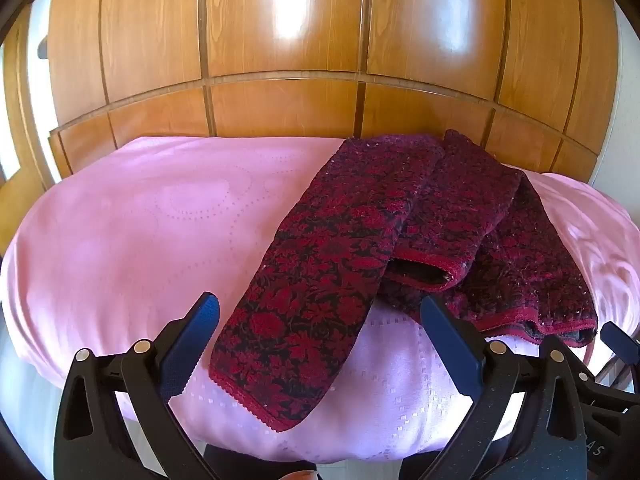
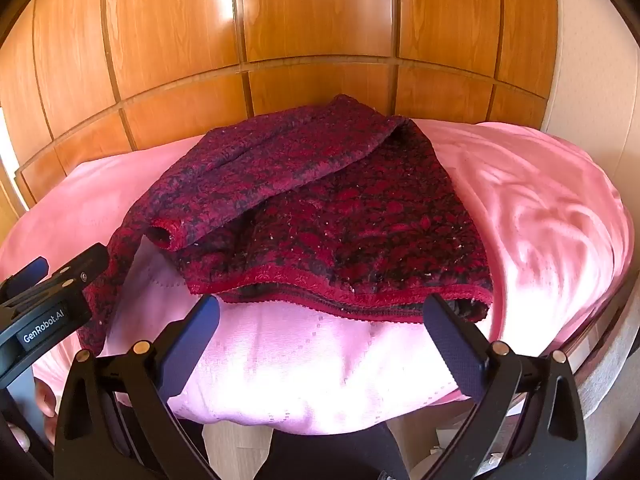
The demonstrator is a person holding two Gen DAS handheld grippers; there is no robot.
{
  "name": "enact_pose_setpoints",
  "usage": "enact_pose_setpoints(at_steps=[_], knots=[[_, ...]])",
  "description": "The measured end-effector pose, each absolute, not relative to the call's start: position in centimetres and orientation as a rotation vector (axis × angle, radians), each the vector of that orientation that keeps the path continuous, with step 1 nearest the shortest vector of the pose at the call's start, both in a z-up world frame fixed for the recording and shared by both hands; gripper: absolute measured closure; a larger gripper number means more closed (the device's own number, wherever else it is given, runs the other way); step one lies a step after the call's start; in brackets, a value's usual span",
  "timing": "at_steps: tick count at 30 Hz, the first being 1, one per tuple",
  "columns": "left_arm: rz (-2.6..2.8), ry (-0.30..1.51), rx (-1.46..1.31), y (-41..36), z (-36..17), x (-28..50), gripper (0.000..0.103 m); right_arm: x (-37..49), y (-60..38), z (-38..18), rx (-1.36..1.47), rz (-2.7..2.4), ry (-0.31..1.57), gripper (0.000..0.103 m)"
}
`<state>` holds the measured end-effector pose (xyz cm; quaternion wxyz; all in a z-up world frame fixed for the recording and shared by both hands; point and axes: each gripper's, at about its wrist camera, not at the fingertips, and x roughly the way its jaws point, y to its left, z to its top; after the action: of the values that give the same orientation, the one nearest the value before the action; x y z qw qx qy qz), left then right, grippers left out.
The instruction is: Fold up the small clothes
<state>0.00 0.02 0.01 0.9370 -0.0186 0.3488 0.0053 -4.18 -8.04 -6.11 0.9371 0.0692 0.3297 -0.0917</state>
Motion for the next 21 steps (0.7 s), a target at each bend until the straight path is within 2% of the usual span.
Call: enact_pose_setpoints(at_steps=[21], knots=[[0.009,0.711,-0.033,0.06,-0.14,-0.19,0.003,-4.13,-8.50,-6.19,0.152,-0.193,0.680,0.002]])
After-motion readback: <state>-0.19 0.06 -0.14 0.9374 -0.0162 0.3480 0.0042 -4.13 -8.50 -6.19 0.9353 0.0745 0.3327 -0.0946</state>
